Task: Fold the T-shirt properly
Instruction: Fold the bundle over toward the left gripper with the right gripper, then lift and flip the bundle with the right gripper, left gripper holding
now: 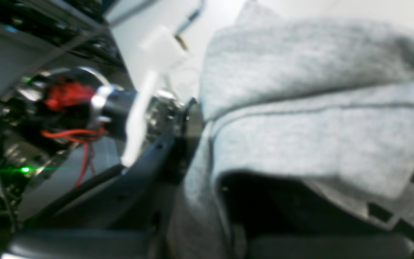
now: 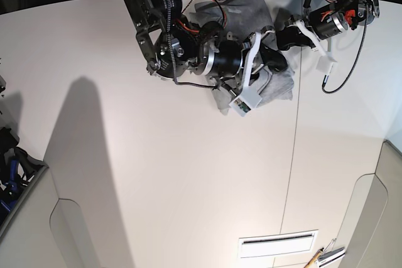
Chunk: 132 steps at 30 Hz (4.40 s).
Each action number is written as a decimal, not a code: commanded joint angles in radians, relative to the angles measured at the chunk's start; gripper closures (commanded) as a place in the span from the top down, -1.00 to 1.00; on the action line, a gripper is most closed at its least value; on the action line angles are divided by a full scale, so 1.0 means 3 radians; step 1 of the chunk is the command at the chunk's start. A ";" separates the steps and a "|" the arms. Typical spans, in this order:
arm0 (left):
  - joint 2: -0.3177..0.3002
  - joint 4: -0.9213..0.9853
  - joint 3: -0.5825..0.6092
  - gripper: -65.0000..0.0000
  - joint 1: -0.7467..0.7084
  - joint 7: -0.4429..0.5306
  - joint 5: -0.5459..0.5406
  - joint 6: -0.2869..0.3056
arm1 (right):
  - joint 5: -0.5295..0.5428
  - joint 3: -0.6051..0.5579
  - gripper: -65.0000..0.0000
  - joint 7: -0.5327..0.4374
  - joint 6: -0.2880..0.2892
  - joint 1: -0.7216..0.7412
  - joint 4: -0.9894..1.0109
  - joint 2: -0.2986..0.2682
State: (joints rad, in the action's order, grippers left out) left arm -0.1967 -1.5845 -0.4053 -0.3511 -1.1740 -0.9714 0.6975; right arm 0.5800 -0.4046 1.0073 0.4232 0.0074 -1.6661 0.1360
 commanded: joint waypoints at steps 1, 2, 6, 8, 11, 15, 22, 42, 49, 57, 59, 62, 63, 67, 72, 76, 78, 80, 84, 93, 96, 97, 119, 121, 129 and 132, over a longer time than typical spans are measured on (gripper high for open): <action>-0.0018 -0.0013 -0.0003 -1.00 -0.0011 -0.0066 0.0072 -0.0017 | 0.0088 -0.0011 -0.85 -0.0079 0.0039 0.0085 -0.0060 0.0053; -0.0018 -0.0013 -0.0003 -1.00 -0.0011 -0.0066 0.0072 -0.0017 | 0.0084 -0.0011 -0.85 -0.0078 0.0039 0.0107 -0.0060 0.0053; -0.0018 -0.0013 -0.0003 -1.00 -0.0011 -0.0071 0.0072 -0.0017 | -0.0090 -0.0011 -0.85 -0.0062 0.0036 0.0179 -0.0060 0.0053; -0.0018 -0.0013 -0.0003 -1.00 -0.0011 -0.0090 0.0071 -0.0017 | -0.0206 -0.0011 -0.85 -0.0060 0.0033 0.0187 -0.0060 0.0053; -0.0018 -0.0013 -0.0003 -1.00 -0.0011 -0.0090 0.0071 -0.0017 | -0.0267 -0.0011 -0.66 0.0031 0.0033 0.0186 -0.0060 0.0053; -0.0018 -0.0013 -0.0003 -1.00 -0.0011 -0.0090 0.0071 -0.0017 | -0.0277 -0.0011 -0.11 0.0072 0.0036 0.0187 -0.0060 0.0053; -0.0018 -0.0013 -0.0003 -1.00 -0.0011 -0.0090 0.0071 -0.0017 | -0.0051 -0.0020 -0.11 0.0072 0.0039 0.0187 -0.0060 0.0053; -0.0019 -0.0014 -0.0003 -1.00 -0.0010 -0.0103 -0.0039 -0.0015 | -0.0546 0.0033 -0.75 0.0275 0.0182 0.0362 -0.0825 0.0052; -0.0019 -0.0013 -0.0003 -1.00 -0.0010 -0.0103 -0.0039 -0.0014 | -0.1489 0.0506 -1.00 0.0296 -0.0324 0.0333 -0.0917 -0.0053; -0.0018 -0.0014 -0.0003 -1.00 -0.0010 -0.0102 -0.0041 -0.0014 | -0.1593 0.0523 -1.00 0.0308 -0.0441 0.0257 -0.0781 -0.0202; -0.0019 -0.0014 -0.0003 -1.00 -0.0009 -0.0102 -0.0039 -0.0014 | -0.1551 0.0481 -1.00 0.0308 -0.0441 0.0212 -0.0778 -0.0201; -0.0019 -0.0013 -0.0003 -1.00 -0.0009 -0.0102 -0.0039 -0.0014 | -0.1532 0.0350 -1.00 0.0309 -0.0441 0.0145 -0.0772 -0.0202; -0.0019 -0.0014 -0.0003 -1.00 -0.0009 -0.0102 -0.0041 -0.0014 | -0.1535 0.0291 -1.00 0.0310 -0.0441 0.0125 -0.0765 -0.0202; -0.0019 -0.0013 -0.0003 -1.00 -0.0010 -0.0102 -0.0039 -0.0014 | -0.1545 0.0070 -1.00 0.0323 -0.0445 0.0034 -0.0759 -0.0201; -0.0019 -0.0014 -0.0003 -1.00 -0.0010 -0.0103 -0.0039 -0.0014 | -0.1556 -0.0205 -1.00 0.0397 -0.0468 -0.0112 -0.0759 -0.0201; -0.0019 -0.0014 -0.0003 -1.00 -0.0010 -0.0102 -0.0041 -0.0014 | -0.1286 -0.0507 -1.00 0.0398 -0.0436 -0.0167 -0.0759 -0.0202; -0.0019 -0.0013 -0.0003 -1.00 -0.0010 -0.0102 -0.0039 -0.0015 | -0.1120 -0.0680 -1.00 0.0395 -0.0308 -0.0164 -0.0759 -0.0191; -0.0019 -0.0013 -0.0003 -1.00 -0.0010 -0.0102 -0.0039 -0.0014 | -0.0973 -0.0837 -1.00 0.0393 -0.0193 -0.0164 -0.0759 -0.0175; -0.0019 -0.0013 -0.0003 -1.00 -0.0010 -0.0103 -0.0038 -0.0014 | -0.0757 -0.0988 -1.00 0.0367 -0.0005 -0.0146 -0.0760 -0.0195; -0.0028 -0.0019 -0.0005 -1.00 0.0000 -0.0102 -0.0042 0.0002 | -0.0835 -0.0779 -1.00 0.0315 -0.0004 -0.0145 -0.0791 -0.0167; -0.0132 -0.0023 -0.0008 -1.00 -0.0001 -0.0103 -0.0085 0.0002 | -0.0835 -0.0632 -1.00 0.0292 -0.0004 -0.0145 -0.0898 -0.0167; -0.0182 -0.0023 -0.0015 -1.00 -0.0001 -0.0104 -0.0117 0.0002 | -0.0835 -0.0570 -1.00 0.0284 -0.0004 -0.0145 -0.0959 -0.0168; -0.0350 -0.0139 -0.0720 -1.00 -0.0003 -0.0741 -0.1707 0.0002 | -0.0987 0.0478 -1.00 -0.0102 -0.0003 0.0673 -0.0193 -0.0184; -0.0350 -0.0173 -0.0470 -1.00 -0.0001 -0.0741 -0.1707 0.0002 | -0.0987 0.0478 -1.00 -0.0148 -0.0003 0.0846 0.0141 -0.0184; -0.0346 -0.0207 0.0468 -1.00 0.0043 -0.0741 -0.1647 0.0002 | -0.0959 0.0478 -1.00 -0.0047 0.0004 0.1300 0.1205 -0.0186; -0.0334 -0.0206 0.0566 -1.00 0.0117 -0.0688 -0.1105 0.0002 | -0.0847 0.0478 -1.00 0.0262 0.0113 0.1275 0.1330 -0.0188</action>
State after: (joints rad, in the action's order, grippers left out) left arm -0.2874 -1.6299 -0.2302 -0.3206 -1.3964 -1.2694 0.6964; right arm 0.3092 -0.2619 1.0958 0.4526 0.3668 -1.2510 0.0719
